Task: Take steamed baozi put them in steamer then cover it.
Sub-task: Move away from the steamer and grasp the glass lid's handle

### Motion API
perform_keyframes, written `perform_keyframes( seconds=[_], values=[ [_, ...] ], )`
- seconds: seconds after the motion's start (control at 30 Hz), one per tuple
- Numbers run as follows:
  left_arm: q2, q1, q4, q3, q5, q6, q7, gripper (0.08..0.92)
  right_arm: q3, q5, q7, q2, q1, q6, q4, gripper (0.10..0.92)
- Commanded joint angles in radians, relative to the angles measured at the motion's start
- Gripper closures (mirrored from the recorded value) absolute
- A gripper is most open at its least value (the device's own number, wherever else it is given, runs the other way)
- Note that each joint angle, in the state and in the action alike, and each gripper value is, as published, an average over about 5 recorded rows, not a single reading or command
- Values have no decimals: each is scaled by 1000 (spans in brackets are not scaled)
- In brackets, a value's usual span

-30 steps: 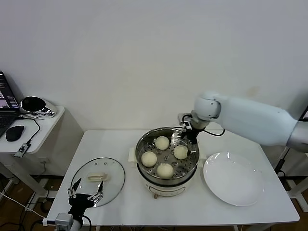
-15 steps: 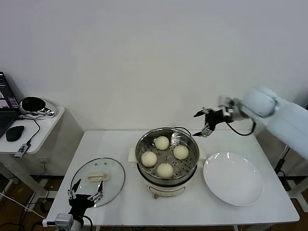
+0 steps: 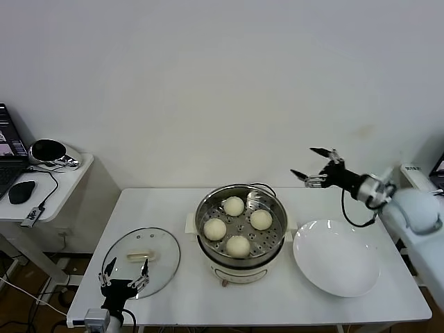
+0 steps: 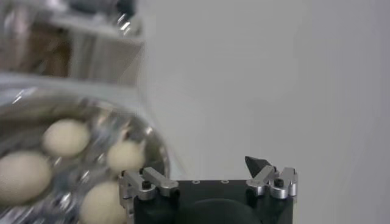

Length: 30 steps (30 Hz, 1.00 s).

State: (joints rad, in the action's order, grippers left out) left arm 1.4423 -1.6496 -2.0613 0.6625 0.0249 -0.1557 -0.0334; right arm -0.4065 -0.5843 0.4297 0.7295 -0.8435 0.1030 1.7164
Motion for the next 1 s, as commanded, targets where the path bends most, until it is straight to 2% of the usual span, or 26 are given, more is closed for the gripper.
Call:
perform_keyframes(
  seconds=[0.03, 0.23, 0.4, 0.57, 0.6, 0.67, 0.8, 1.0],
  values=[
    [-2, 39, 52, 0, -131, 60, 25, 177, -500, -72, -286, 449, -609, -238, 79, 203],
    [-9, 91, 159, 5, -617, 179, 82, 177, -479, -69, -316, 551, -670, -255, 67, 203],
    [-71, 122, 224, -2, -950, 218, 111, 177, -448, -44, -314, 562, -669, -251, 77, 203],
    [-153, 91, 262, -71, -1263, 160, 294, 177, -415, -27, -313, 559, -657, -250, 75, 203],
    [-168, 82, 260, -84, -1318, 141, 308, 177, -410, -24, -312, 559, -655, -249, 76, 203],
    [-201, 66, 241, -111, -1386, 100, 279, 177, -405, -21, -311, 557, -652, -248, 81, 203],
    [-238, 72, 217, -134, -1381, 43, 160, 177, -400, -22, -310, 557, -654, -246, 89, 203],
    [-223, 160, 326, -133, -1389, 70, 156, 177, -387, -16, -309, 564, -659, -250, 82, 203]
  ],
)
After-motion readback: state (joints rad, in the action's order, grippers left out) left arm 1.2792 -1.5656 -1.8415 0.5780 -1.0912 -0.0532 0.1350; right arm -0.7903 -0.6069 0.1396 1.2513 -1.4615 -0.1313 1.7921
